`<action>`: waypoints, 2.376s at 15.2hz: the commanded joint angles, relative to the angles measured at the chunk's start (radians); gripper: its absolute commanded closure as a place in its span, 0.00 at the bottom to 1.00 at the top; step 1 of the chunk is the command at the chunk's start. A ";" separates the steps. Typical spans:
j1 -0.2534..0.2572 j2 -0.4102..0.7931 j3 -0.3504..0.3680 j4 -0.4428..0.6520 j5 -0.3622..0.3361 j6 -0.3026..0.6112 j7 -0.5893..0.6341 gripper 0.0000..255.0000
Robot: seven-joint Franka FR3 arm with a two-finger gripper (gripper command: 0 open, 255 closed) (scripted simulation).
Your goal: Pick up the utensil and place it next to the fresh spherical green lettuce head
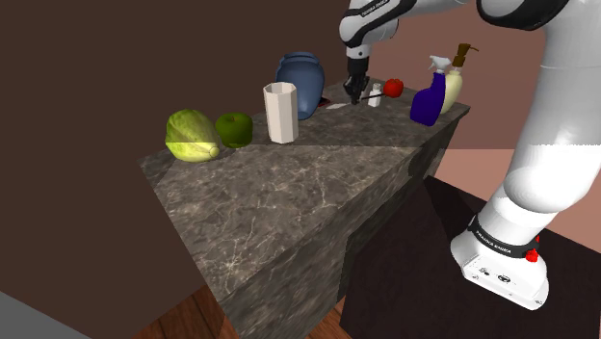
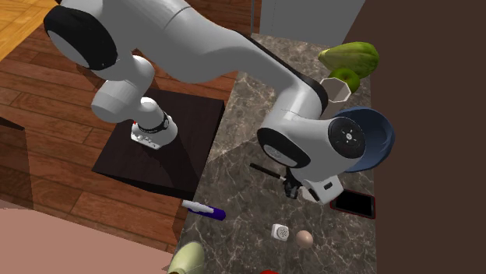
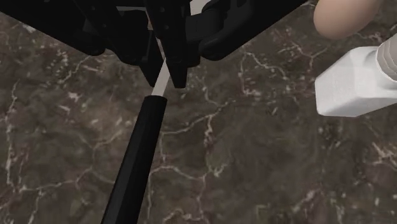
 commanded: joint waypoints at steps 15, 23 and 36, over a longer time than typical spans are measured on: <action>0.002 -0.049 -0.003 0.152 -0.011 -0.201 0.007 1.00; 0.000 -0.052 -0.005 0.256 -0.012 -0.307 0.007 1.00; 0.082 -0.151 0.045 0.215 -0.029 -0.364 0.139 1.00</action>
